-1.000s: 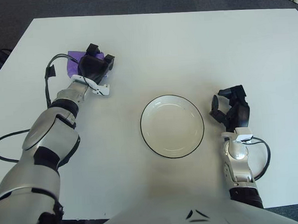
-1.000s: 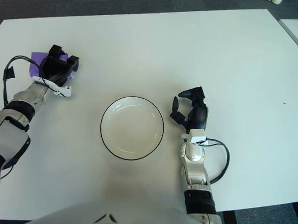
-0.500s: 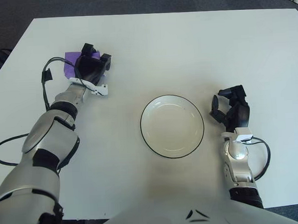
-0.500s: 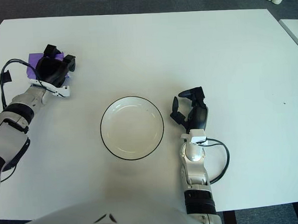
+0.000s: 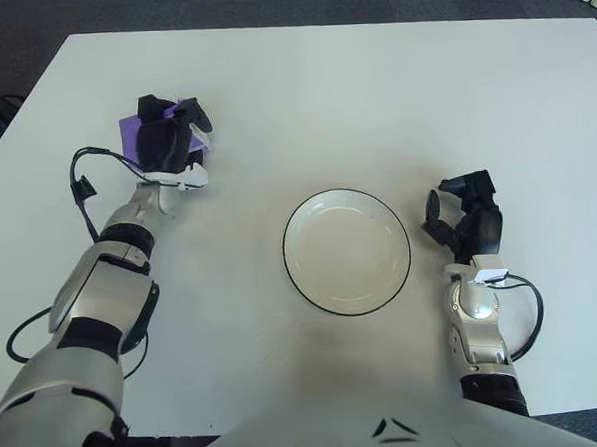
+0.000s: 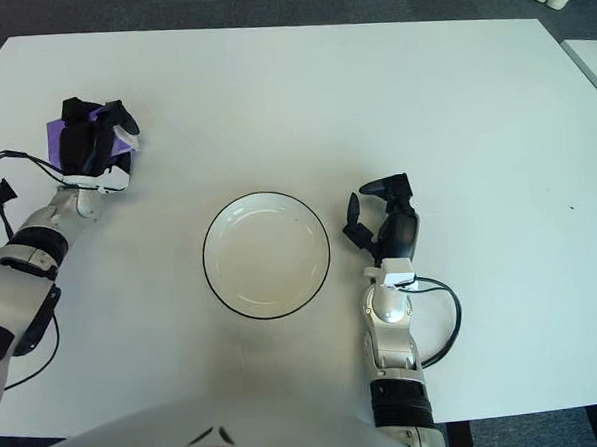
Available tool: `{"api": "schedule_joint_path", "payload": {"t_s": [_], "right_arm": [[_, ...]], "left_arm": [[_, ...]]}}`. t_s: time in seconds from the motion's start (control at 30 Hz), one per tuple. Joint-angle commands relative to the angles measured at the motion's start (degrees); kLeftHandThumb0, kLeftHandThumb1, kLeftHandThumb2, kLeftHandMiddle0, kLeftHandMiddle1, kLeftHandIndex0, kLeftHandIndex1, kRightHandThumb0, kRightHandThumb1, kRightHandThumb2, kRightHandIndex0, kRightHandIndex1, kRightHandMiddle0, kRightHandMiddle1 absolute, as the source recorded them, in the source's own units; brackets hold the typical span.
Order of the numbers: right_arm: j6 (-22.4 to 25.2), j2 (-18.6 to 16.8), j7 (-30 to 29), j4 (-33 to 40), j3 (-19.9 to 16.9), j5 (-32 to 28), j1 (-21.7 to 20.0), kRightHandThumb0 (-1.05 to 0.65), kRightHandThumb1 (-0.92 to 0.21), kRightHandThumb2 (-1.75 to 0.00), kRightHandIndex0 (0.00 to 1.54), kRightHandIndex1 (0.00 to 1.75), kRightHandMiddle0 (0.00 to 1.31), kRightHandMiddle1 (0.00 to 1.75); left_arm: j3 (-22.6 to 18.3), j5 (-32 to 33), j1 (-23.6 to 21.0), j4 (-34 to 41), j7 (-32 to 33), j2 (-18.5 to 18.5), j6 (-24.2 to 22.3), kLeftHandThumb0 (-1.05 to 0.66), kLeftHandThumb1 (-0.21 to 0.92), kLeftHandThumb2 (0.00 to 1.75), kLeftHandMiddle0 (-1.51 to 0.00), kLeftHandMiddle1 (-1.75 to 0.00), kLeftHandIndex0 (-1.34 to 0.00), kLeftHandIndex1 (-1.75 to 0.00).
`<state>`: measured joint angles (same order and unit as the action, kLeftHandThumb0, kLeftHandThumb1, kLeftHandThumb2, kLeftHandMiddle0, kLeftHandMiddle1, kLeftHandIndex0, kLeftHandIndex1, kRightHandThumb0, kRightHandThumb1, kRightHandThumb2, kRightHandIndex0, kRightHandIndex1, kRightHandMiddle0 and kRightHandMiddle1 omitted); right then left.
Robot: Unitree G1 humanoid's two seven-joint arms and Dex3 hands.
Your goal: Put the tissue paper into the plate.
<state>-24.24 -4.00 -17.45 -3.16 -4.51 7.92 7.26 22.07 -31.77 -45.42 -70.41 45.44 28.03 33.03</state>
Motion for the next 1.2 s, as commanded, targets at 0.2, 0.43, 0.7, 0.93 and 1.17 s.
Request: {"api": "schedule_joint_path", "payload": {"t_s": [0.2, 0.43, 0.7, 0.93, 1.17], "right_arm": [[1.5, -0.2, 0.3, -6.9, 0.1, 0.2, 3.2, -0.39, -0.61, -0.96, 0.55, 1.35, 0.38, 1.75], [1.2, -0.5, 0.1, -6.8, 0.3, 0.4, 3.3, -0.4, -0.6, -0.97, 0.54, 1.34, 0.39, 1.75], [1.9, -0.7, 0.0, -5.9, 0.6, 0.4, 3.6, -0.39, -0.61, -0.96, 0.54, 1.31, 0.38, 1.75], [2.7, -0.7, -0.2, -5.7, 0.7, 0.7, 3.4, -0.39, -0.61, -0.95, 0.54, 1.3, 0.38, 1.75], [2.6, -0.7, 0.1, -5.7, 0.8, 0.4, 3.3, -0.39, -0.63, -0.93, 0.54, 1.3, 0.37, 1.75]], "left_arm": [[-1.6, -1.3, 2.6, 4.4, 6.6, -1.8, 4.0, 0.0, -0.08, 1.71, -0.97, -1.57, -0.68, -1.75], [-5.3, 0.7, 5.0, 10.8, 7.9, -0.7, 9.2, 0.0, -0.08, 1.72, -0.95, -1.6, -0.68, -1.75], [-10.8, 2.0, 8.2, 18.5, 8.2, -1.3, 9.8, 0.0, -0.08, 1.74, -0.93, -1.66, -0.69, -1.75], [-15.2, 0.3, 11.8, 29.4, 11.1, -2.8, 6.4, 0.0, -0.06, 1.75, -0.88, -1.73, -0.68, -1.75], [-18.3, 1.2, 14.1, 38.0, 11.1, -5.7, 6.5, 0.0, -0.06, 1.75, -0.88, -1.75, -0.69, -1.74]]}}
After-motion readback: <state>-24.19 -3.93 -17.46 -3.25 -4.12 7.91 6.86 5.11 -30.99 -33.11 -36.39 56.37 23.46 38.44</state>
